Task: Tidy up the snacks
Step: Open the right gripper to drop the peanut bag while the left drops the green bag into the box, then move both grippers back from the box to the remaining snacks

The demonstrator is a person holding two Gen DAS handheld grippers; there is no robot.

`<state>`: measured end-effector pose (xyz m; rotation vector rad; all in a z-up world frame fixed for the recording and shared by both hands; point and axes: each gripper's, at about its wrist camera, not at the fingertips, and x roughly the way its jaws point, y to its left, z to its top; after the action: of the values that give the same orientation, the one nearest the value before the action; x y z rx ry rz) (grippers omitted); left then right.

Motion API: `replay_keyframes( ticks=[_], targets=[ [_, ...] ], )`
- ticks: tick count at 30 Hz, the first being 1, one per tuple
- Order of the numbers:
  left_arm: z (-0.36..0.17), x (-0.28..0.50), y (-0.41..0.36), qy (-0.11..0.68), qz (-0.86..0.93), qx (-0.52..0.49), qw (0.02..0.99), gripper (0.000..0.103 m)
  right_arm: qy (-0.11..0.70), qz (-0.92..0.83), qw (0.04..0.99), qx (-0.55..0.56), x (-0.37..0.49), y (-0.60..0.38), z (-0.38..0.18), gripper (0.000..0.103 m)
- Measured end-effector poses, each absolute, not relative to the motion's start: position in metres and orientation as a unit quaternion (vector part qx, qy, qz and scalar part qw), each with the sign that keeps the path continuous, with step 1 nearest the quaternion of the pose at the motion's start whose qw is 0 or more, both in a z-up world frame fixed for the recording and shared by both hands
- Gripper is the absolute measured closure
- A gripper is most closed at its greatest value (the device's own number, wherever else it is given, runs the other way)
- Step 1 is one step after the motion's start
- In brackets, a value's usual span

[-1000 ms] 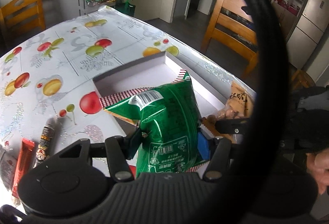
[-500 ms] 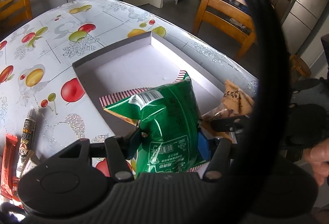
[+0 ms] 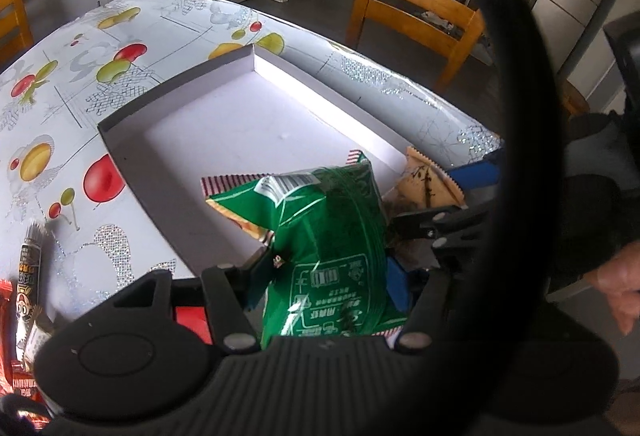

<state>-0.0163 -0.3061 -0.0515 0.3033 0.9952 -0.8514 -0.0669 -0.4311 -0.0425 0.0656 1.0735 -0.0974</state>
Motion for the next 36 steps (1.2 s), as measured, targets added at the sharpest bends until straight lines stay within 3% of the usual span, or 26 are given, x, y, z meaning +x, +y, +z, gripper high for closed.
replay_keyframes(
  ticks=[6, 11, 22, 36],
  targets=[
    [-0.057, -0.013, -0.308, 0.469, -0.393, 0.133, 0.779, 0.036, 0.502, -0.054, 0.863, 0.027, -0.067, -0.433, -0.038, 0.049],
    [-0.049, -0.016, -0.305, 0.453, -0.408, 0.124, 0.783, 0.022, 0.485, -0.062, 0.872, 0.028, -0.066, -0.435, -0.029, 0.048],
    [-0.027, -0.02, -0.283, 0.418, -0.394, 0.113, 0.81, 0.021, 0.43, -0.06, 0.9, 0.033, -0.051, -0.43, 0.007, 0.045],
    [-0.018, -0.007, -0.203, 0.427, -0.286, 0.065, 0.855, 0.021, 0.428, 0.024, 0.904, 0.009, -0.021, -0.358, 0.01, 0.04]
  ],
)
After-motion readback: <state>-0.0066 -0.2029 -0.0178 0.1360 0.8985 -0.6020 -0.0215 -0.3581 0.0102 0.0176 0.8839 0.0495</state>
